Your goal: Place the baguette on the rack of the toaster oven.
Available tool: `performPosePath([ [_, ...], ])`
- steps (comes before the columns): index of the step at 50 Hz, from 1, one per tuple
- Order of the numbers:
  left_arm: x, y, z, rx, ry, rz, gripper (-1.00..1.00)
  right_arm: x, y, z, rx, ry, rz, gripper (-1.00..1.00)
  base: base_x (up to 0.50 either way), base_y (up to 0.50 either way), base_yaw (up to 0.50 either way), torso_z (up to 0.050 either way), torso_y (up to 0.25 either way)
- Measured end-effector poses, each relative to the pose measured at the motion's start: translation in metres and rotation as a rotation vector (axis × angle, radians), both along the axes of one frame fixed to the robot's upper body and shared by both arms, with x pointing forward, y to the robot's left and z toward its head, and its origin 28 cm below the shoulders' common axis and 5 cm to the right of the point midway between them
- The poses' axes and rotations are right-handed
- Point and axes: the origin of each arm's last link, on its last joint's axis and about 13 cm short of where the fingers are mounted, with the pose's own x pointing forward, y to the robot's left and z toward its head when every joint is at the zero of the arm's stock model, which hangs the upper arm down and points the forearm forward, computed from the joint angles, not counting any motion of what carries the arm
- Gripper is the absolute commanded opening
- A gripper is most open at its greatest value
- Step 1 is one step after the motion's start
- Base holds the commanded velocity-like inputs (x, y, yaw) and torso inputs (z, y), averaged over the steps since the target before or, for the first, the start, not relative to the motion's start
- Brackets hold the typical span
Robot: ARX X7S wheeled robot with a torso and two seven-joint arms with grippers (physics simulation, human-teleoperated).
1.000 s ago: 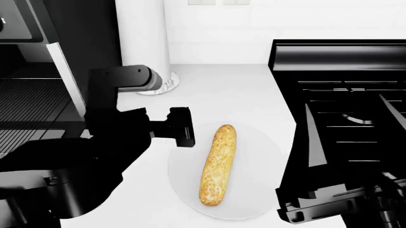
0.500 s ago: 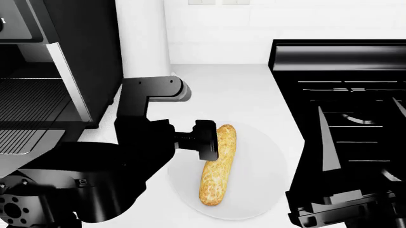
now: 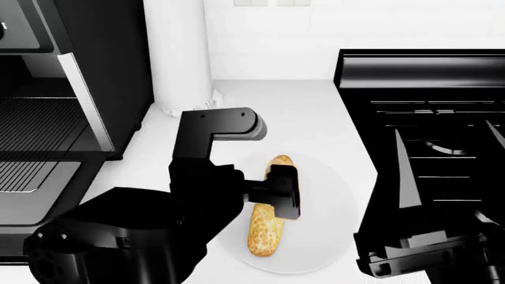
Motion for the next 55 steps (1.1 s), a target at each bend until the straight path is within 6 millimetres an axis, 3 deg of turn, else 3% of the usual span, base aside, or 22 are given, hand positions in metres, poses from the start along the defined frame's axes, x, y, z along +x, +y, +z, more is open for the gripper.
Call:
performPosePath([
  [55,0.003,-0.016,-0.025,0.079,0.079,-0.020,1.00,-0.014,-0.014,-0.001,0.018,0.000,-0.017,1.00,0.00,0.00,0.00,0.000,0.000],
])
